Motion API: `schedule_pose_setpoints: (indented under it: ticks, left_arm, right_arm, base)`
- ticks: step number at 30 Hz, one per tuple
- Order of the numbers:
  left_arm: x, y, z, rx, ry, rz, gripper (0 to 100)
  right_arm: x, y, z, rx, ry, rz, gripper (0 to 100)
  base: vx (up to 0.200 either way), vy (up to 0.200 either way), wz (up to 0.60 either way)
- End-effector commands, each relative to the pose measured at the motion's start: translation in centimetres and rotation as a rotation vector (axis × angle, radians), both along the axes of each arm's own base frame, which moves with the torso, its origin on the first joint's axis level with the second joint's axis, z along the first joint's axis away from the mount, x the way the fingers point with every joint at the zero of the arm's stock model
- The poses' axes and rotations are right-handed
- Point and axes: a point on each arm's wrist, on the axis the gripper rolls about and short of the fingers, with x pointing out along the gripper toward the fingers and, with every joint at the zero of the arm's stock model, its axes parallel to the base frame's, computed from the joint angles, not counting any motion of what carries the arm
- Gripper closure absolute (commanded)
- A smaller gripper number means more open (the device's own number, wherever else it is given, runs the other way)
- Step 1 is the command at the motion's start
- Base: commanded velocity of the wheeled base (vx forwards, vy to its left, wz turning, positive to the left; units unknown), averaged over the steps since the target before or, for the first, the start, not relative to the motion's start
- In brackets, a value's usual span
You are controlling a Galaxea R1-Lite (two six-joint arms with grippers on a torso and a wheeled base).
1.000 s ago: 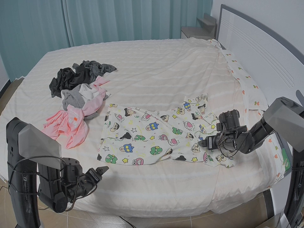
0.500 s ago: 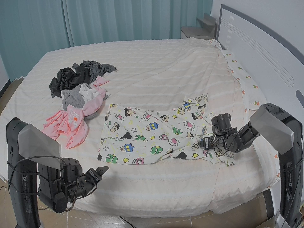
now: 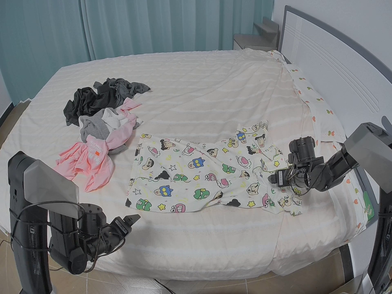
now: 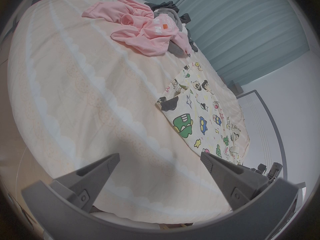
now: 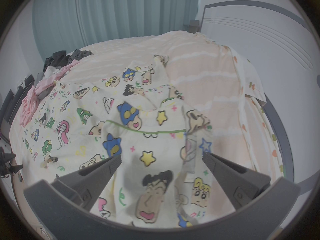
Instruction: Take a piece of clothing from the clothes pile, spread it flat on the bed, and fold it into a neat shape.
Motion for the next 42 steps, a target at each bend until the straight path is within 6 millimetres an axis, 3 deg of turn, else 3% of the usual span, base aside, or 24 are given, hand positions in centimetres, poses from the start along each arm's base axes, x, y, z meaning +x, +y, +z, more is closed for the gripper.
schedule_pose_setpoints:
  ticks: [1,10,16,19,25,30,37,42]
  left_arm:
    - [0.1,0.0,0.1,-0.005,-0.015,0.000,0]
    - [0.1,0.0,0.1,-0.005,-0.015,0.000,0]
    - [0.1,0.0,0.1,-0.005,-0.015,0.000,0]
    - [0.1,0.0,0.1,-0.005,-0.015,0.000,0]
    - [0.1,0.0,0.1,-0.005,-0.015,0.000,0]
    - [0.1,0.0,0.1,-0.005,-0.015,0.000,0]
    - [0.1,0.0,0.1,-0.005,-0.015,0.000,0]
    - [0.1,0.0,0.1,-0.005,-0.015,0.000,0]
  right_arm:
    - [0.3,-0.6,-0.7,-0.002,0.011,-0.016,0]
    - [1.8,-0.8,-3.9,-0.011,0.051,-0.030,0]
    - [2.6,-0.9,-4.8,-0.018,0.052,-0.039,0]
    - [2.5,-1.4,-4.1,-0.013,0.038,-0.051,0]
    - [0.9,-1.6,1.2,0.010,-0.049,-0.040,0]
    - [0.4,-1.7,3.9,0.051,-0.104,-0.001,0]
    - [0.8,-1.4,3.7,0.080,-0.093,0.122,0]
    - [2.2,-2.5,1.5,0.035,-0.062,0.165,0]
  base:
    - [0.000,0.000,0.00]
    - [0.000,0.000,0.00]
    - [0.000,0.000,0.00]
    - [0.000,0.000,0.00]
    - [0.000,0.000,0.00]
    - [0.000,0.000,0.00]
    - [0.000,0.000,0.00]
    - [0.000,0.000,0.00]
